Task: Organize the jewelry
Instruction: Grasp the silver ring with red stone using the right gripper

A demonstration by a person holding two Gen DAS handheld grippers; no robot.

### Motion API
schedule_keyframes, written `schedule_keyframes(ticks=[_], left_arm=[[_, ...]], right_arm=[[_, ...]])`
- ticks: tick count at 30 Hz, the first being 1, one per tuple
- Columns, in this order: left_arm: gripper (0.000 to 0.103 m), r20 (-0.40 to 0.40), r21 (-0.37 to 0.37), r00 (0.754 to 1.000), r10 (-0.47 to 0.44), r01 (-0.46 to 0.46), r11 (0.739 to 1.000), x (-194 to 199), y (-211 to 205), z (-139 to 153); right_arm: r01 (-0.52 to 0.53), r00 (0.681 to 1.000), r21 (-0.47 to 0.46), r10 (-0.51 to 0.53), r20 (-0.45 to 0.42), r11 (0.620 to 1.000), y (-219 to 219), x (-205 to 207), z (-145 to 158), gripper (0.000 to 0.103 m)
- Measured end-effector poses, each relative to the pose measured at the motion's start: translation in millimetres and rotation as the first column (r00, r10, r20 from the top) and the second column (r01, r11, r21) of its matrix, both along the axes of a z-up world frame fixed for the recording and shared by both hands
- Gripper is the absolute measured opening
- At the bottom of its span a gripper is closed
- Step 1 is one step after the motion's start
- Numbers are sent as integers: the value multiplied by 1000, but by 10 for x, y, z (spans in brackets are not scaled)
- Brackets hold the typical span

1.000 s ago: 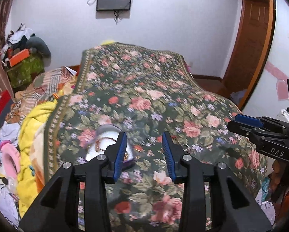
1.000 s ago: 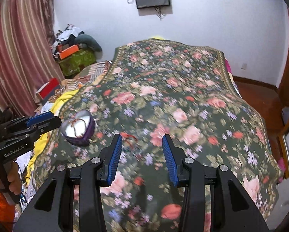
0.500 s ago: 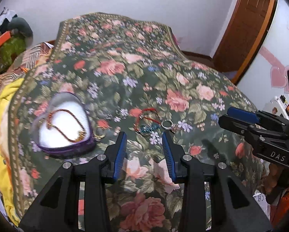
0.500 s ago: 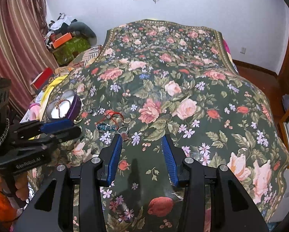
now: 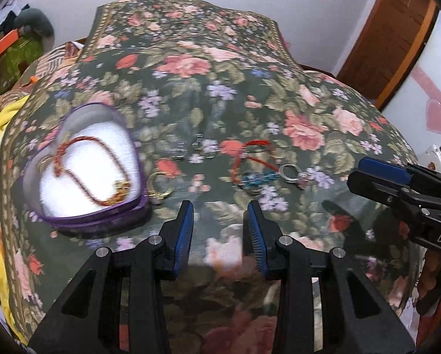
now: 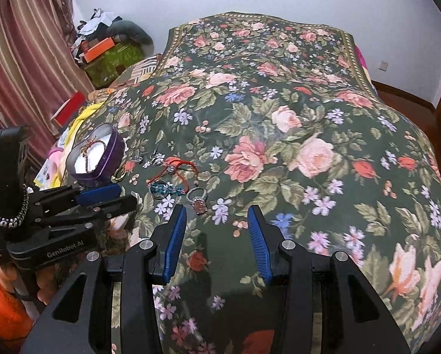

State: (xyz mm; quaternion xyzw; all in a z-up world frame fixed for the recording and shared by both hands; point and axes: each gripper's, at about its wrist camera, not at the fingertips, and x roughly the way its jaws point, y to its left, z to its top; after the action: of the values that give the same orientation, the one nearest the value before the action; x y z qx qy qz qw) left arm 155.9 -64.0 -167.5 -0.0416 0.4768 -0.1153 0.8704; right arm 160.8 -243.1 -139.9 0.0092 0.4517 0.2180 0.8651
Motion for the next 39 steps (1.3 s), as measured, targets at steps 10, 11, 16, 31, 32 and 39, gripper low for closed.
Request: schedule_keyframes(ticks=[10,11,16,31,32,39], left_arm=[[37,17,24,997,76,-76,997,-2,334,16],[37,18,24,997,76,-76,997,7,345,12],[37,30,43,997,69,-70,997,69,343,-5],[17,49,5,998,41,-41,999,157,321,-59],[17,48,2,998,41,-41,999,150,322,-55],[17,55,-11,998,40,-39,999,51,320,26]], right_arm=[[-51,999,-15,50,-17,999,204,47,-81,39],[-55,998,-23,55,-18,998,222,50,-98,39],[-69,997,-1,69,-38,998,271,102,-138,39],[-49,997,-48,46,-69,998,342,173,-279,11],[-47,997,-54,43,-63,997,348,167,-271,11],[-10,1000,-42,9,-26,999,281,113,-138,10]])
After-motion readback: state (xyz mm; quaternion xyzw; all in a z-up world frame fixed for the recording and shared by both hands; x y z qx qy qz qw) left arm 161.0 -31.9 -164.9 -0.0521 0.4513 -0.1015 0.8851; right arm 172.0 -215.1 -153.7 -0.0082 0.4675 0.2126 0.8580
